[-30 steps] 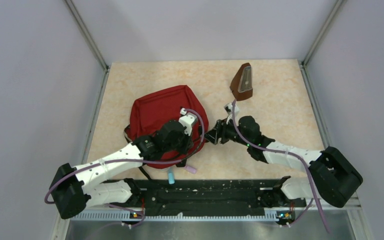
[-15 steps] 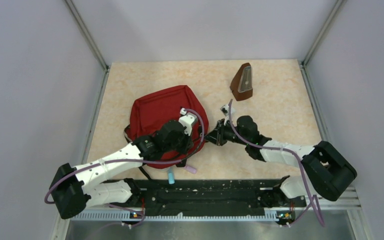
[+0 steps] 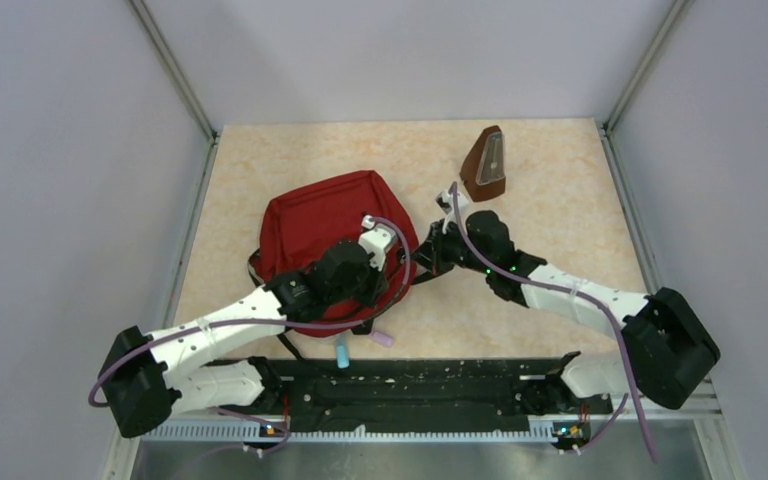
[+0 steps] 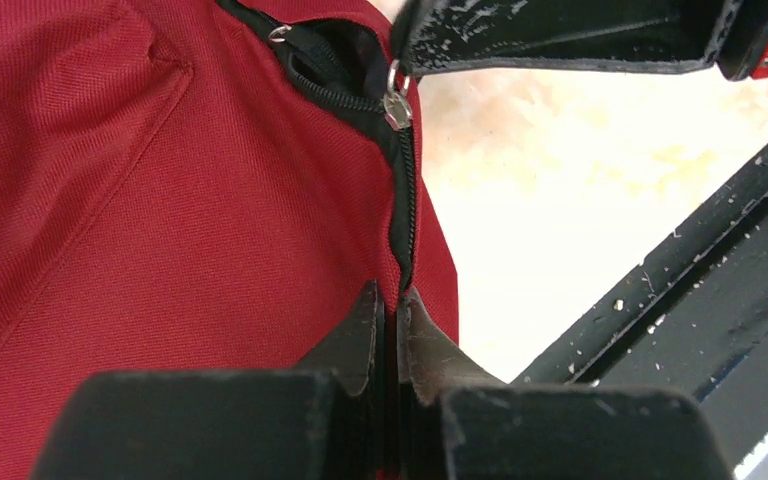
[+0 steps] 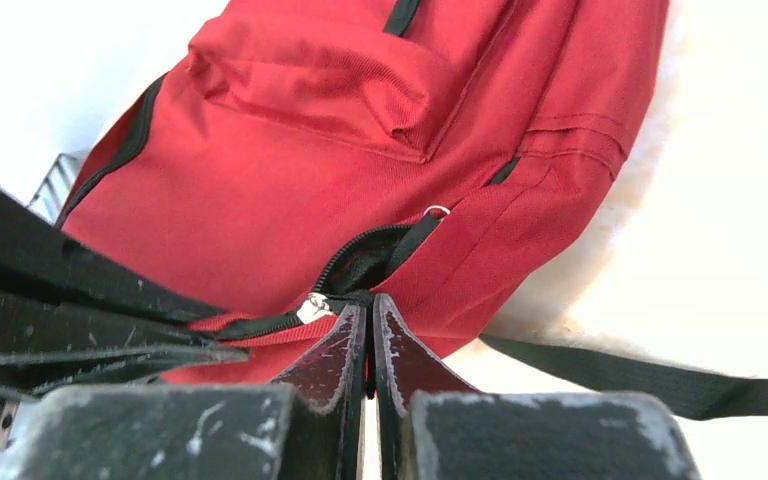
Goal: Pack the student bag
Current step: Zip the student bag at the center of the board.
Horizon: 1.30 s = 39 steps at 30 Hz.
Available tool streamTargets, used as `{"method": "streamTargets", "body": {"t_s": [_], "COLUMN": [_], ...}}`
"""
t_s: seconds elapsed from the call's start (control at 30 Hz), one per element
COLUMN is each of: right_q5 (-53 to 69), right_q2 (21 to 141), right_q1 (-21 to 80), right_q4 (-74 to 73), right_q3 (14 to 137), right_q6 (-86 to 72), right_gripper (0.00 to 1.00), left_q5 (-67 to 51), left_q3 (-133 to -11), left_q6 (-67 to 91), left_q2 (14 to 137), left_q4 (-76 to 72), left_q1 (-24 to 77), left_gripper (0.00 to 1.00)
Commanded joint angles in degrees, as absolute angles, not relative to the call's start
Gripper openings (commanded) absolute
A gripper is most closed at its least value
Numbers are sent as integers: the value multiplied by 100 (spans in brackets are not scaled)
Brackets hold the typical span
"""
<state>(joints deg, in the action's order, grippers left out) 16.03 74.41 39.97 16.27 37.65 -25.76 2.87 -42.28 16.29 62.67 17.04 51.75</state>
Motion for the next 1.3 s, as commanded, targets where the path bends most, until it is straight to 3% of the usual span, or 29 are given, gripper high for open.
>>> {"method": "streamTargets", "body": {"t_s": [0.0, 0.33, 0.63, 0.8, 0.83, 0.87, 0.93, 1.0, 1.13, 1.27], "right_q5": [128, -1554, -1648, -1269, -1159, -1058, -871, -801, -639, 47], "right_q2": [7672, 8569, 9831, 9556, 9384, 9201, 8812, 8463, 7876, 7267], "right_q1": [3902, 3946, 3876, 3876, 3876, 3876, 3876, 3876, 3876, 3939], "right_q4": [1178, 164, 132, -196, -216, -235, -260, -326, -413, -62], "right_q3": [4647, 5522, 6390, 6645, 6625, 6586, 6467, 6306, 5696, 4756], "right_q6": [-1880, -953, -752, -1022, -1094, -1172, -1302, -1538, -2161, -3027], "right_gripper": [0, 0, 0, 0, 5, 19, 59, 78, 85, 89], "left_q5": [282, 579, 97, 318, 368, 457, 671, 755, 779, 738], "left_q3": [-4251, -4250, -4248, -4202, -4219, -4251, -4377, -4526, -4802, -4815], "left_q6": [1404, 1180, 1091, 1211, 1248, 1332, 1515, 1546, 1590, 1775], "left_q2": [6445, 6192, 5611, 5669, 5736, 5804, 5959, 6060, 6036, 5719], "left_q4": [2232, 2306, 2279, 2031, 1962, 1900, 1845, 1772, 1662, 1626], "left_q1": [5358, 5540, 5563, 5563, 5559, 5559, 5555, 5555, 5552, 5465], "left_gripper": [0, 0, 0, 0, 3, 12, 40, 61, 76, 84]}}
